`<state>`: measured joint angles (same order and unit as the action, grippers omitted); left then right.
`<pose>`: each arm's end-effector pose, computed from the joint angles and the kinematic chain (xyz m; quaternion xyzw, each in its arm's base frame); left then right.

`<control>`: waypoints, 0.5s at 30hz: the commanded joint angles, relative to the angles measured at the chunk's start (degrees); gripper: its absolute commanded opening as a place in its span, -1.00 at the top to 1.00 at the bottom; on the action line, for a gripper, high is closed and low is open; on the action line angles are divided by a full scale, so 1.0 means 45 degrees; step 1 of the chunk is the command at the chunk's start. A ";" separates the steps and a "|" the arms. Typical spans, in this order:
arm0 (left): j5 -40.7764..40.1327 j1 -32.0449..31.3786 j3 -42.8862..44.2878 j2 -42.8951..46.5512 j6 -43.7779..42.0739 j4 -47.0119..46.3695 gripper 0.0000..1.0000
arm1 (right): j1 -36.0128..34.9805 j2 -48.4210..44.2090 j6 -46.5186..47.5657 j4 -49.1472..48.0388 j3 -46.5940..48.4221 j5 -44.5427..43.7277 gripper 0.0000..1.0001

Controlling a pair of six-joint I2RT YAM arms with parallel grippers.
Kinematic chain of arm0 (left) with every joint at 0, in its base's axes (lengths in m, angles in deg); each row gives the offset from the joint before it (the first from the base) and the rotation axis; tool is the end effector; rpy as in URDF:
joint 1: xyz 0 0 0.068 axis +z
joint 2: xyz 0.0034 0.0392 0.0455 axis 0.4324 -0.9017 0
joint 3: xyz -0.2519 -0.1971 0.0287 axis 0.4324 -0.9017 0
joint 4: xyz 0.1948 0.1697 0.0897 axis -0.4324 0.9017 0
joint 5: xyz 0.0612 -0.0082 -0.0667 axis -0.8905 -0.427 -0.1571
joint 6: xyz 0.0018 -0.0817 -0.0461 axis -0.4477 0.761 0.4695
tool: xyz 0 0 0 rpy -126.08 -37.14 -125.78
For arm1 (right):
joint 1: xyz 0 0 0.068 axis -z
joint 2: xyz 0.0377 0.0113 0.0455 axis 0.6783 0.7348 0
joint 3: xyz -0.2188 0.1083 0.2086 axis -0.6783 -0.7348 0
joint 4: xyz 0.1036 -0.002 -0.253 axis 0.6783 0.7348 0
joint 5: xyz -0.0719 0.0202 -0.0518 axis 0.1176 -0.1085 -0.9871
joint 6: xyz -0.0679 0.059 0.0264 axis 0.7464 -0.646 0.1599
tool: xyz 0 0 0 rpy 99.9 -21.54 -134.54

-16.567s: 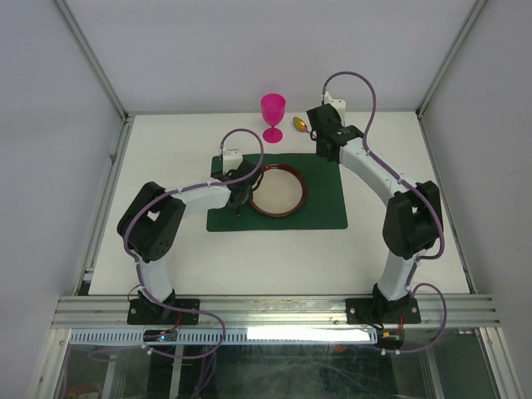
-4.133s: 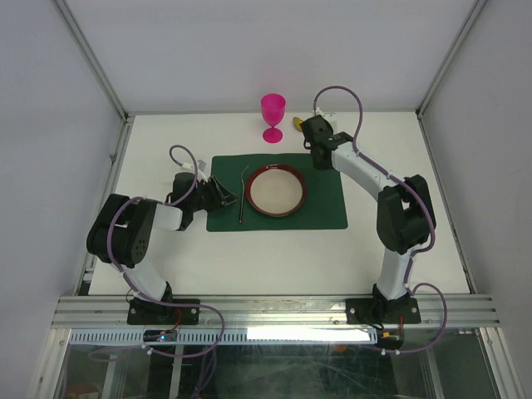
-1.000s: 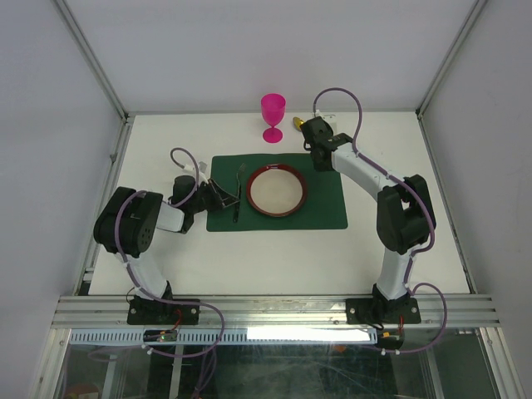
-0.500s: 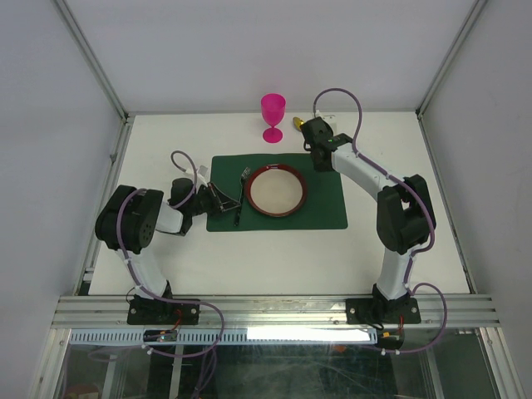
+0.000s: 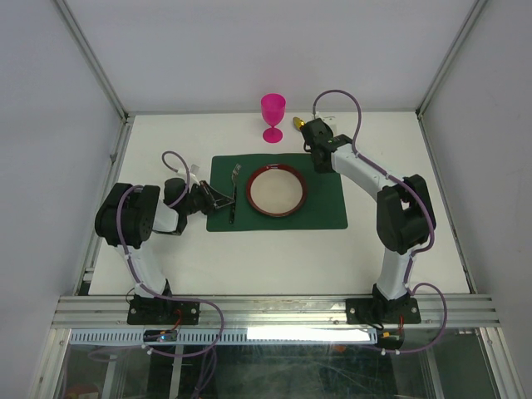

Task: Set the dinner table for one person
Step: Adjust the fork on the napkin.

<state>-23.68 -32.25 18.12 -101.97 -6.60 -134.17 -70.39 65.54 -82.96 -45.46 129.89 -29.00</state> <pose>0.3415 -0.0921 0.1034 -0.1309 0.8269 -0.4628 0.2914 0.4148 0.1686 0.2452 -0.0410 0.9348 -0.1531 0.3179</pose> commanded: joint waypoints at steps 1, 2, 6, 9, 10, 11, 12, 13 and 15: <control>0.0393 0.0035 0.0083 -0.0379 0.0145 -0.0923 0.87 | -0.0027 -0.0366 0.0192 -0.0258 0.0277 -0.0310 0.46; 0.0369 0.0032 0.0087 -0.0408 0.0133 -0.0917 0.78 | -0.0036 -0.0379 0.0190 -0.0265 0.0279 -0.0320 0.47; 0.0250 0.0040 0.0101 -0.0364 -0.0057 -0.0670 0.76 | -0.0026 -0.0369 0.0193 -0.0259 0.0258 -0.0292 0.46; 0.0062 0.0063 0.0150 -0.0235 -0.0334 -0.0229 0.72 | -0.0021 -0.0350 0.0175 -0.0267 0.0254 -0.0278 0.47; -0.0051 0.0066 0.0149 -0.0139 -0.0447 -0.0042 0.65 | -0.0023 -0.0350 0.0176 -0.0261 0.0254 -0.0277 0.47; -0.0165 0.0092 0.0159 -0.0053 -0.0586 0.0150 0.61 | -0.0030 -0.0333 0.0173 -0.0268 0.0259 -0.0282 0.47; -0.0304 0.0122 0.0170 0.0046 -0.0738 0.0492 0.61 | -0.0036 -0.0331 0.0185 -0.0269 0.0254 -0.0297 0.47; -0.0466 0.0155 0.0167 0.0156 -0.0891 0.0727 0.62 | -0.0032 -0.0330 0.0192 -0.0276 0.0259 -0.0302 0.47; -0.0859 0.0235 0.0223 0.0414 -0.1238 0.1363 0.62 | -0.0026 -0.0312 0.0190 -0.0280 0.0278 -0.0308 0.47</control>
<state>-23.77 -32.23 18.40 -102.76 -6.93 -134.39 -70.39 65.54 -82.85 -45.46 129.89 -29.02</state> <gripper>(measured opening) 0.190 0.267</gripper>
